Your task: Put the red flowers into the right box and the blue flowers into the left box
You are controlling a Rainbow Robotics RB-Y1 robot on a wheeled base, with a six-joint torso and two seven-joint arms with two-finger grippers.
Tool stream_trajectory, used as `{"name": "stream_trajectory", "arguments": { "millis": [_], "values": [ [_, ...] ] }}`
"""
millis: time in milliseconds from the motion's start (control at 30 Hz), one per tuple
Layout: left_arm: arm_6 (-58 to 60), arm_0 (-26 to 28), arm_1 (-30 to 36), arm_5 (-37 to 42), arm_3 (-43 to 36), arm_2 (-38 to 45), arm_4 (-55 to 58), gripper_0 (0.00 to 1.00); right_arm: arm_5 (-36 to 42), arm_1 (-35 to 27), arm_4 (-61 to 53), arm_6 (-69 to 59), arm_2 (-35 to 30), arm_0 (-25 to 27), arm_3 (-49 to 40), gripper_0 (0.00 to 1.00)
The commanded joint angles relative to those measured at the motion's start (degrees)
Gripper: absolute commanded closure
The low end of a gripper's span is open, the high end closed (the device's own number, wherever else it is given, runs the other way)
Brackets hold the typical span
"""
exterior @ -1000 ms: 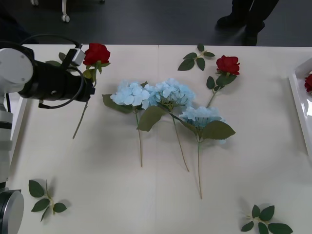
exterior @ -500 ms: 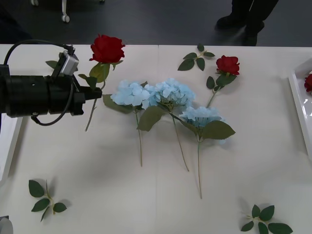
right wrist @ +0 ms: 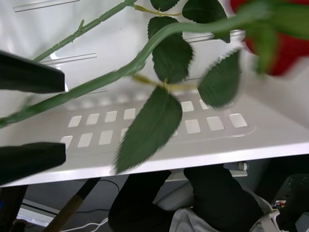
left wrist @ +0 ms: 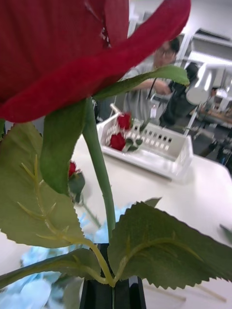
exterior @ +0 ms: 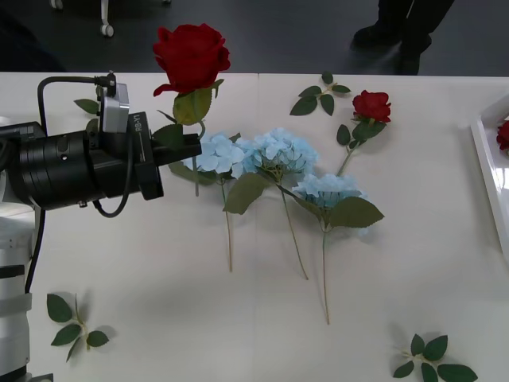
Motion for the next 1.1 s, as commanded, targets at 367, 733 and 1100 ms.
{"name": "stream_trajectory", "arguments": {
  "millis": [367, 733, 1100],
  "values": [
    [0.8, -1.6, -5.3, 3.1, -2.2, -0.5, 7.8, 1.0, -0.2, 0.0, -4.9, -2.8, -0.4, -1.2, -1.7, 0.11],
    [0.8, -5.4, -10.3, 8.4, -2.2, -1.0, 3.7, 1.0, 20.5, 0.0, -12.6, -1.8, -6.8, -1.2, -23.8, 0.11],
    [0.8, -6.6, -11.6, 9.9, -2.1, -1.8, 2.3, 1.0, 14.6, -0.1, -30.5, -0.5, -8.3, 1.0, -42.2, 0.12]
  ]
}}
